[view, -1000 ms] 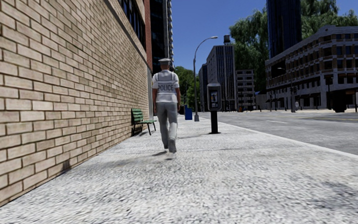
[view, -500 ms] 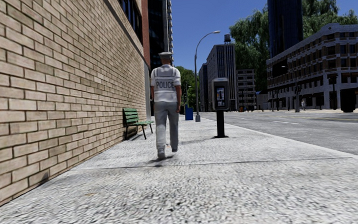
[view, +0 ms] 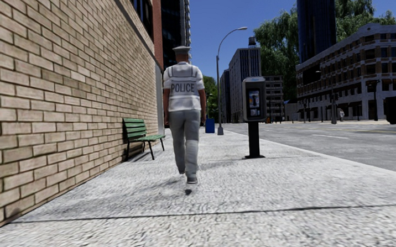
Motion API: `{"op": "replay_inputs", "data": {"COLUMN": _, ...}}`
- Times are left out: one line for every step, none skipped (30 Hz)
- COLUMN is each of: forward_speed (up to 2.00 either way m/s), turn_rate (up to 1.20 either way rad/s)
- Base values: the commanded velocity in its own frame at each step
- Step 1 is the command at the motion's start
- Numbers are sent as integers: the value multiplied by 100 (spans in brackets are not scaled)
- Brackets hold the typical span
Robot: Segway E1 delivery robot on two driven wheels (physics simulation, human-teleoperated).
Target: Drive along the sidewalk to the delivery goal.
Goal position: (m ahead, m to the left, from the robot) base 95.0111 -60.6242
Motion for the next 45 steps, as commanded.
{"op": "replay_inputs", "data": {"forward_speed": 199, "turn_rate": 0}}
{"op": "replay_inputs", "data": {"forward_speed": 195, "turn_rate": 0}}
{"op": "replay_inputs", "data": {"forward_speed": 184, "turn_rate": 0}}
{"op": "replay_inputs", "data": {"forward_speed": 175, "turn_rate": 0}}
{"op": "replay_inputs", "data": {"forward_speed": 172, "turn_rate": 0}}
{"op": "replay_inputs", "data": {"forward_speed": 172, "turn_rate": 0}}
{"op": "replay_inputs", "data": {"forward_speed": 172, "turn_rate": 0}}
{"op": "replay_inputs", "data": {"forward_speed": 171, "turn_rate": 0}}
{"op": "replay_inputs", "data": {"forward_speed": 171, "turn_rate": 0}}
{"op": "replay_inputs", "data": {"forward_speed": 171, "turn_rate": 0}}
{"op": "replay_inputs", "data": {"forward_speed": 171, "turn_rate": 0}}
{"op": "replay_inputs", "data": {"forward_speed": 171, "turn_rate": 0}}
{"op": "replay_inputs", "data": {"forward_speed": 171, "turn_rate": 0}}
{"op": "replay_inputs", "data": {"forward_speed": 171, "turn_rate": 0}}
{"op": "replay_inputs", "data": {"forward_speed": 171, "turn_rate": 0}}
{"op": "replay_inputs", "data": {"forward_speed": 171, "turn_rate": 0}}
{"op": "replay_inputs", "data": {"forward_speed": 170, "turn_rate": 0}}
{"op": "replay_inputs", "data": {"forward_speed": 170, "turn_rate": 0}}
{"op": "replay_inputs", "data": {"forward_speed": 170, "turn_rate": 0}}
{"op": "replay_inputs", "data": {"forward_speed": 170, "turn_rate": 0}}
{"op": "replay_inputs", "data": {"forward_speed": 170, "turn_rate": 0}}
{"op": "replay_inputs", "data": {"forward_speed": 170, "turn_rate": 0}}
{"op": "replay_inputs", "data": {"forward_speed": 170, "turn_rate": 0}}
{"op": "replay_inputs", "data": {"forward_speed": 170, "turn_rate": 0}}
{"op": "replay_inputs", "data": {"forward_speed": 170, "turn_rate": 0}}
{"op": "replay_inputs", "data": {"forward_speed": 170, "turn_rate": 0}}
{"op": "replay_inputs", "data": {"forward_speed": 170, "turn_rate": 0}}
{"op": "replay_inputs", "data": {"forward_speed": 170, "turn_rate": 0}}
{"op": "replay_inputs", "data": {"forward_speed": 170, "turn_rate": 0}}
{"op": "replay_inputs", "data": {"forward_speed": 170, "turn_rate": 0}}
{"op": "replay_inputs", "data": {"forward_speed": 170, "turn_rate": 0}}
{"op": "replay_inputs", "data": {"forward_speed": 170, "turn_rate": 0}}
{"op": "replay_inputs", "data": {"forward_speed": 170, "turn_rate": 0}}
{"op": "replay_inputs", "data": {"forward_speed": 170, "turn_rate": 0}}
{"op": "replay_inputs", "data": {"forward_speed": 170, "turn_rate": 0}}
{"op": "replay_inputs", "data": {"forward_speed": 170, "turn_rate": 0}}
{"op": "replay_inputs", "data": {"forward_speed": 170, "turn_rate": 0}}
{"op": "replay_inputs", "data": {"forward_speed": 170, "turn_rate": 0}}
{"op": "replay_inputs", "data": {"forward_speed": 170, "turn_rate": 0}}
{"op": "replay_inputs", "data": {"forward_speed": 170, "turn_rate": 0}}
{"op": "replay_inputs", "data": {"forward_speed": 170, "turn_rate": 0}}
{"op": "replay_inputs", "data": {"forward_speed": 170, "turn_rate": 0}}
{"op": "replay_inputs", "data": {"forward_speed": 170, "turn_rate": 0}}
{"op": "replay_inputs", "data": {"forward_speed": 170, "turn_rate": 0}}
{"op": "replay_inputs", "data": {"forward_speed": 170, "turn_rate": 0}}
